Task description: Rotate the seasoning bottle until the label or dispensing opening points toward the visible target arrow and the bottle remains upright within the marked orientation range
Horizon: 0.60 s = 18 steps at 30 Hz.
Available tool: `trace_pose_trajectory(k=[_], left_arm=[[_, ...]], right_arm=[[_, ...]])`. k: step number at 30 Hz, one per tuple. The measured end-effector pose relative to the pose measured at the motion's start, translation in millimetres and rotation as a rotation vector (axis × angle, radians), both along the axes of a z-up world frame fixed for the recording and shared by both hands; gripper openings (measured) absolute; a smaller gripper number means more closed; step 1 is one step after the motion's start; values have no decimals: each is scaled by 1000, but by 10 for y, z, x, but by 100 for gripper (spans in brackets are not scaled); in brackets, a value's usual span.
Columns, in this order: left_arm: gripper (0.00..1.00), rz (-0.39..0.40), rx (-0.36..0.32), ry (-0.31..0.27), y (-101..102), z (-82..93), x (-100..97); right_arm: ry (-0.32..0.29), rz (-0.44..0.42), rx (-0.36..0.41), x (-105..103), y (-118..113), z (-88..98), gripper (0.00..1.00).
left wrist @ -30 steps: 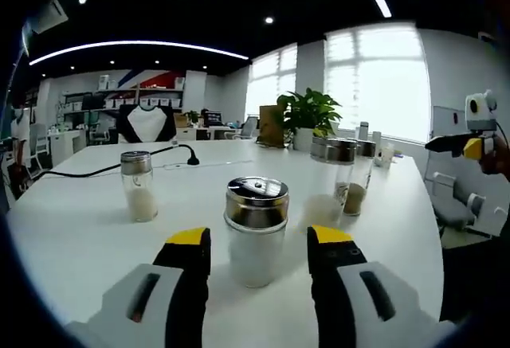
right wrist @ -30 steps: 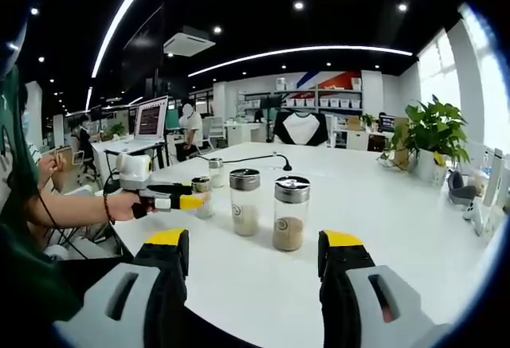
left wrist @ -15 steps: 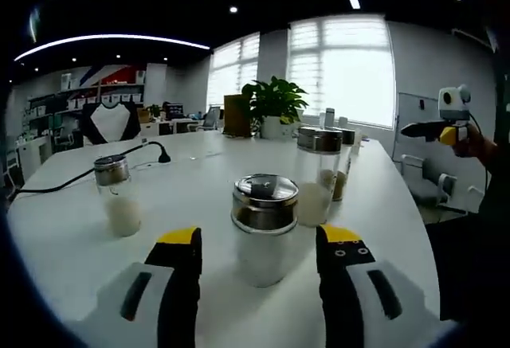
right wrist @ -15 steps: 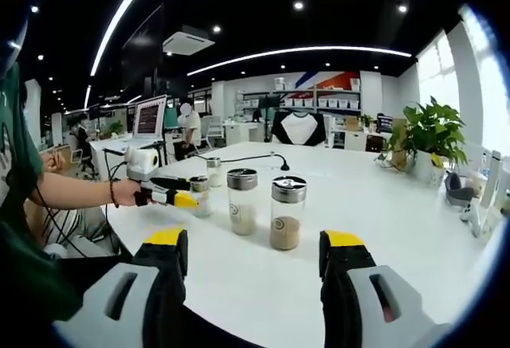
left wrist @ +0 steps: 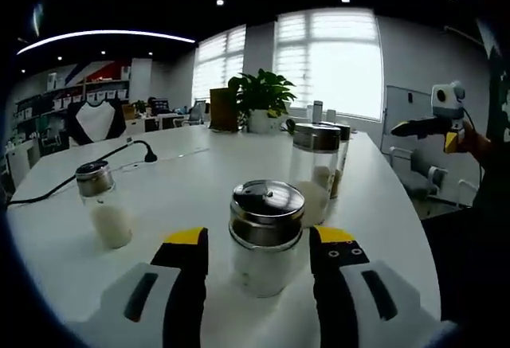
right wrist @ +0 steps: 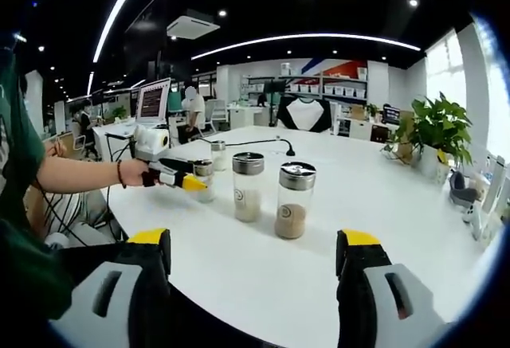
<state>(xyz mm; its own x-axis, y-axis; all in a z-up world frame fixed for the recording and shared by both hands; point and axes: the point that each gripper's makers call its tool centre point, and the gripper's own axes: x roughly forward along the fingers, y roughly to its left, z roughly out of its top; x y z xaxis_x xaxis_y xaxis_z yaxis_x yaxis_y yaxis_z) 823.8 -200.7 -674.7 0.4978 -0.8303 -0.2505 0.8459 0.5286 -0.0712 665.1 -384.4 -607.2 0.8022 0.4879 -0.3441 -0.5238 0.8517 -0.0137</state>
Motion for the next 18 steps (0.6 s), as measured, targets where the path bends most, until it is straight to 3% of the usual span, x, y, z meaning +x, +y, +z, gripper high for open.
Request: trace_pose_trajectory(k=[7, 9, 10, 18], left_arm=[[43, -35, 9, -3, -33, -32, -12], [37, -81, 9, -6, -76, -31, -75], [36, -70, 32, -27, -64, -28, -60], [35, -50, 39, -35, -48, -27, -30]], right_arm=[[32, 17, -40, 14, -2, -63, 93], [28, 4, -38, 32, -12, -65, 96], [28, 3, -39, 34, -13, -65, 97], [19, -5, -60, 60, -21, -83, 99]])
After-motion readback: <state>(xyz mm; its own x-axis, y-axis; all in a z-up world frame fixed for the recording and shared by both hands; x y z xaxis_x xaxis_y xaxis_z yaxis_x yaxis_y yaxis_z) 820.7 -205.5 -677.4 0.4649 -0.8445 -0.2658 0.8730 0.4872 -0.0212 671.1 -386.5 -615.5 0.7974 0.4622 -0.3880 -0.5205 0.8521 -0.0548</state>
